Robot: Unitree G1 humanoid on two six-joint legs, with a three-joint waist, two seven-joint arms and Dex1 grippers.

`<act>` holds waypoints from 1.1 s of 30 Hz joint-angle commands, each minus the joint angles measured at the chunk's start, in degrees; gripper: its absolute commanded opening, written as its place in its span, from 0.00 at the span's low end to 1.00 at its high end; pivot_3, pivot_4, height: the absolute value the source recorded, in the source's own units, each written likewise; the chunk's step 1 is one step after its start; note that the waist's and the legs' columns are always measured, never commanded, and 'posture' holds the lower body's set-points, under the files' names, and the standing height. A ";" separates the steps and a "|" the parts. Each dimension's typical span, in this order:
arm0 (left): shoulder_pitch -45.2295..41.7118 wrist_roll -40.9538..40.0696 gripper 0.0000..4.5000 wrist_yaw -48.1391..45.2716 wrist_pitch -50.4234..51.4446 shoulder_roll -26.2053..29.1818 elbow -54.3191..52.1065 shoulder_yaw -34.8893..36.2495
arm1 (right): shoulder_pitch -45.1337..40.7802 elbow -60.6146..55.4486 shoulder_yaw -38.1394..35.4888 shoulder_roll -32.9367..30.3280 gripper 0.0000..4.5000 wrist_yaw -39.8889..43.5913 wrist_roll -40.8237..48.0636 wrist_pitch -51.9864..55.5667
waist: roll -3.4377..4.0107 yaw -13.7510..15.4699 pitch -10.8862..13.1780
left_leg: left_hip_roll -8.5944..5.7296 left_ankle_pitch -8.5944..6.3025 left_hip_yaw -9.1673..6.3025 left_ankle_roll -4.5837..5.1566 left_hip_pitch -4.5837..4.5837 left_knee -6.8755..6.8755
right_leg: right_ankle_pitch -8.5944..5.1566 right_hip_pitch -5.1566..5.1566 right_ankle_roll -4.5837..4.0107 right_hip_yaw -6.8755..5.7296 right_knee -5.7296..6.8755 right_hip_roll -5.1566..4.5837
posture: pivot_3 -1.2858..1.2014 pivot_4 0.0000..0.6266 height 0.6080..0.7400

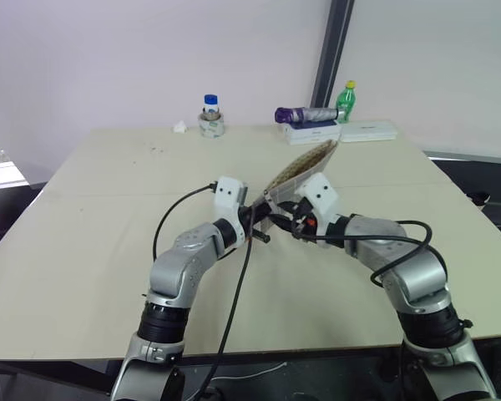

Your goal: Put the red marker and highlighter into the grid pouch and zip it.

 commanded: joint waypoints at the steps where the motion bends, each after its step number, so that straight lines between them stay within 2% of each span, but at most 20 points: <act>1: -0.09 -1.44 0.00 -0.20 -0.17 0.02 -3.35 -0.62 | -1.57 -0.14 -0.67 0.72 0.01 -0.81 0.59 -0.82 | 0.00 0.01 0.00 | 0.00 0.00 0.00 0.00 0.00 0.00 | 0.00 0.00 0.00 0.00 0.00 0.00 | 0.52 0.24 0.98; 6: 0.45 -1.30 0.00 -0.47 -0.34 0.98 -3.60 -0.60 | -1.71 0.51 -1.60 -0.40 0.01 -1.14 0.47 -0.76 | 0.00 0.01 0.00 | 0.00 0.00 0.00 0.00 0.00 0.00 | 0.00 0.00 0.00 0.00 0.00 0.00 | 0.52 0.24 0.98; 16: 4.56 6.85 0.00 -5.26 -9.60 12.39 -0.87 -6.41 | -3.47 2.66 -7.88 -11.70 0.01 2.30 -0.16 -4.10 | 0.00 0.04 0.00 | -0.09 0.00 0.02 0.00 0.00 -0.03 | 0.00 -0.01 0.00 0.02 -0.01 0.00 | 0.52 0.24 0.98; 23: 8.96 7.48 0.00 -8.08 -13.73 16.21 -2.29 -6.47 | -6.32 17.32 -11.17 -18.69 0.01 -3.50 -6.79 -9.66 | 0.01 -0.18 0.00 | 0.03 0.00 0.08 0.00 0.05 -0.03 | 0.00 0.01 -0.01 0.07 -0.01 -0.01 | 0.52 0.24 0.98; 28: 10.27 7.55 0.00 -8.58 -14.83 17.11 -3.39 -6.48 | -5.79 18.98 -10.24 -19.20 0.01 -3.53 -7.41 -12.30 | 0.03 -0.27 0.00 | 0.07 0.00 0.12 0.01 0.04 -0.09 | 0.00 -0.03 -0.02 0.10 -0.01 0.01 | 0.52 0.24 0.98; 30: 10.34 8.36 0.00 -8.31 -16.21 17.38 -3.38 -6.71 | -4.43 16.88 -9.77 -19.05 0.01 -0.18 -4.78 -12.02 | 0.03 -0.21 0.00 | 0.08 0.00 0.12 0.01 0.04 -0.09 | 0.00 -0.03 -0.02 0.10 -0.01 0.01 | 0.52 0.24 0.98; 33: 10.13 9.93 0.00 -7.87 -18.73 18.13 -3.05 -7.14 | -1.96 13.18 -9.84 -19.04 0.22 5.19 0.08 -9.14 | 0.03 -0.04 0.00 | 0.07 0.00 0.11 0.01 0.04 -0.07 | 0.00 0.00 -0.02 0.10 -0.02 0.01 | 0.52 0.24 0.98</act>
